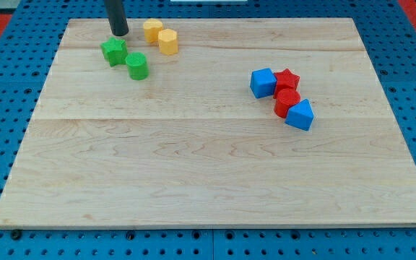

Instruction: Push the green star along with the green circle towards center

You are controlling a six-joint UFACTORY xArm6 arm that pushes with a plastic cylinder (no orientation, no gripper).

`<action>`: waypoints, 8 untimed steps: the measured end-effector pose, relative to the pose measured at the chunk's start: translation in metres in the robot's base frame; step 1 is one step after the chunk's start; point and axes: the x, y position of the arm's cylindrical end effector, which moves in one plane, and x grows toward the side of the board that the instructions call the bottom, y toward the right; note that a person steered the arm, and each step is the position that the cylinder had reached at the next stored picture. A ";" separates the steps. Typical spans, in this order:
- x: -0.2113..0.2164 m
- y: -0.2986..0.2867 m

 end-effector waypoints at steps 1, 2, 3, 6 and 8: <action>0.000 -0.030; 0.000 -0.043; 0.011 -0.043; 0.045 -0.010; 0.055 0.001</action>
